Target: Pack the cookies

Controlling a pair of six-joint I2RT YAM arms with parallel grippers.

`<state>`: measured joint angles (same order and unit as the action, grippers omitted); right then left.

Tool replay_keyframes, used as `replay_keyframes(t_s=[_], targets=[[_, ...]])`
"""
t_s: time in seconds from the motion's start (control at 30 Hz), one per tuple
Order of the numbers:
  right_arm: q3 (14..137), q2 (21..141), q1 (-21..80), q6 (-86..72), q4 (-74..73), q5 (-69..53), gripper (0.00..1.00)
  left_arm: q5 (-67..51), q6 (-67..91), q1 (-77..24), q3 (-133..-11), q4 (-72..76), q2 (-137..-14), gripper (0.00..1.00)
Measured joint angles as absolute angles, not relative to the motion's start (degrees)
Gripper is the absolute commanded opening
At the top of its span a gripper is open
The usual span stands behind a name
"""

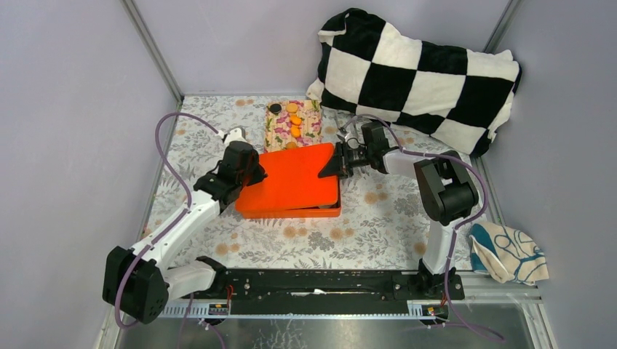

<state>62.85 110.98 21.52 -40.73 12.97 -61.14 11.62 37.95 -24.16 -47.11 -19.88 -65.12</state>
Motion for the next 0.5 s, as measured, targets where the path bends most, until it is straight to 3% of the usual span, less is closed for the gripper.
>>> replay_keyframes(t_s=[0.2, 0.5], targets=[[63.8, 112.0, 19.6, -37.0, 9.3, -62.3, 0.03, 11.7, 38.0, -25.9, -46.4, -17.1, -66.2, 0.0], [63.9, 113.0, 17.5, -33.6, 6.9, -63.1, 0.29, 10.7, 38.9, -27.7, -42.5, -13.2, -69.3, 0.0]])
